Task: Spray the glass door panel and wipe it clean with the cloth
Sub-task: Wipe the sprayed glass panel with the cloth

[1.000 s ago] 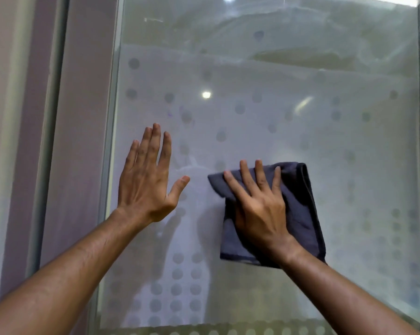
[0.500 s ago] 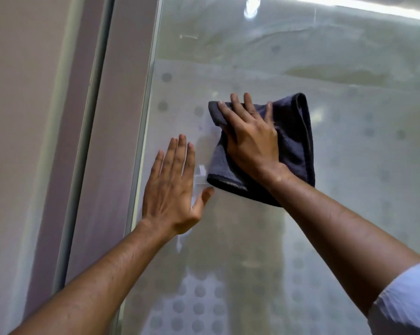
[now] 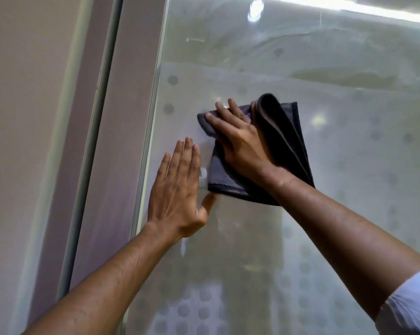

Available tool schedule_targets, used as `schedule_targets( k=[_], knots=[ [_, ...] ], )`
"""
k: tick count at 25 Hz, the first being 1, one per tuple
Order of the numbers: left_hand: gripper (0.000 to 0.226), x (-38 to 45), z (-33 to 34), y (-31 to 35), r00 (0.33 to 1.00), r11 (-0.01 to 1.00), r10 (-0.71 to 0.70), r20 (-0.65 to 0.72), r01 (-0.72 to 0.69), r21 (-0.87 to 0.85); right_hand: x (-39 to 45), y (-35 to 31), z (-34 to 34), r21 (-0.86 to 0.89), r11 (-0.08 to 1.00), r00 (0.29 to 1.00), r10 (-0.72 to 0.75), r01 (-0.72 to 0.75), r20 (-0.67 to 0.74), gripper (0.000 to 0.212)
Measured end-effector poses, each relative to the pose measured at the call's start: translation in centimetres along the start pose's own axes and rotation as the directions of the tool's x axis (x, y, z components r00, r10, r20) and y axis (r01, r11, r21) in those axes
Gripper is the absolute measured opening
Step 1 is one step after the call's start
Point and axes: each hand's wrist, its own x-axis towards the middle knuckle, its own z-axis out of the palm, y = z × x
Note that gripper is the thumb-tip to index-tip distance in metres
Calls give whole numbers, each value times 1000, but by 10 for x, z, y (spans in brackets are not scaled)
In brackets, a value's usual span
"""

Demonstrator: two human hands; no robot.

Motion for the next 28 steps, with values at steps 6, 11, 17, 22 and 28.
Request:
schedule_targets(
  k=[6, 11, 17, 22, 28],
  knots=[
    [93, -7, -2, -3, 1000, 1000, 7, 14, -7, -22, -30, 1, -12, 55, 996, 992, -80, 75, 96, 41],
    [90, -6, 0, -3, 1000, 1000, 8, 15, -8, 7, 0, -7, 0, 20, 994, 994, 106, -107, 23, 44],
    [94, -9, -2, -4, 1000, 1000, -3, 23, 3, -26, -66, -8, -22, 105, 990, 976, -114, 96, 186, 46],
    [92, -12, 0, -3, 1000, 1000, -2, 19, 3, -20, -29, -13, -10, 16, 979, 979, 203, -203, 23, 50],
    [96, -17, -1, -2, 1000, 1000, 7, 29, -7, -17, -74, -26, -19, 83, 995, 993, 40, -49, 110, 48]
  ],
)
